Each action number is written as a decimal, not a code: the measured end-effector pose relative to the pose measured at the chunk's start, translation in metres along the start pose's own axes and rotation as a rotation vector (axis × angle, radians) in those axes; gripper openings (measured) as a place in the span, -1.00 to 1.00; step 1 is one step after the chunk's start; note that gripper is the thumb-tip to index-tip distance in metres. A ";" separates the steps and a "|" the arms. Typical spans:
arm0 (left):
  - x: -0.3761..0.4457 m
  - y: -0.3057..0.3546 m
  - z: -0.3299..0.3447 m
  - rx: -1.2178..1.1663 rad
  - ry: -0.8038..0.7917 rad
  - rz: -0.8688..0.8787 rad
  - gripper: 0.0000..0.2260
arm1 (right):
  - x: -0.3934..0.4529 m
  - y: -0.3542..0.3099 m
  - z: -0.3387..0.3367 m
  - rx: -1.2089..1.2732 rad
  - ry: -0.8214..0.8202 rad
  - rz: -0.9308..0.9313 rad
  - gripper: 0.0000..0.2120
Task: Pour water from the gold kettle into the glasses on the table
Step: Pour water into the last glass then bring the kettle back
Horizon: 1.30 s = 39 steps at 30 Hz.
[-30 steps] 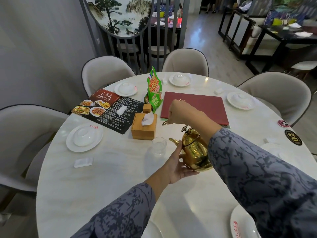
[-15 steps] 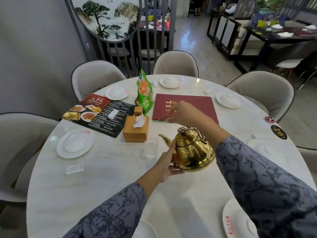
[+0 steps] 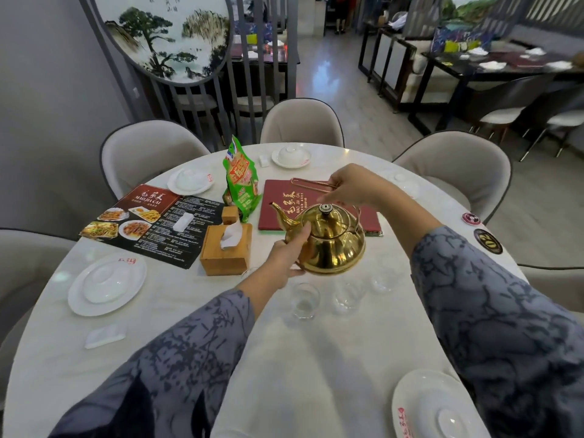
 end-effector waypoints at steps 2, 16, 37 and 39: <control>0.016 0.004 -0.001 0.010 0.020 -0.001 -0.07 | 0.011 0.018 0.003 0.124 0.003 0.013 -0.70; 0.098 -0.036 0.005 0.013 0.077 -0.127 -0.06 | 0.078 0.120 0.073 0.552 0.030 0.014 -0.63; 0.134 -0.072 0.019 -0.077 -0.009 -0.219 -0.51 | 0.113 0.152 0.103 0.505 0.019 -0.002 -0.59; 0.129 -0.069 0.019 -0.085 -0.023 -0.210 -0.54 | 0.112 0.152 0.105 0.510 0.020 0.003 -0.61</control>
Point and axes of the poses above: each hand's wrist, its own x-axis towards the middle knuckle, its own z-axis out of the palm, y = z × x, the point moved 10 cm from there along x, towards the middle knuckle, and after that the axes turned 5 degrees about x, right-handed, at the moved point
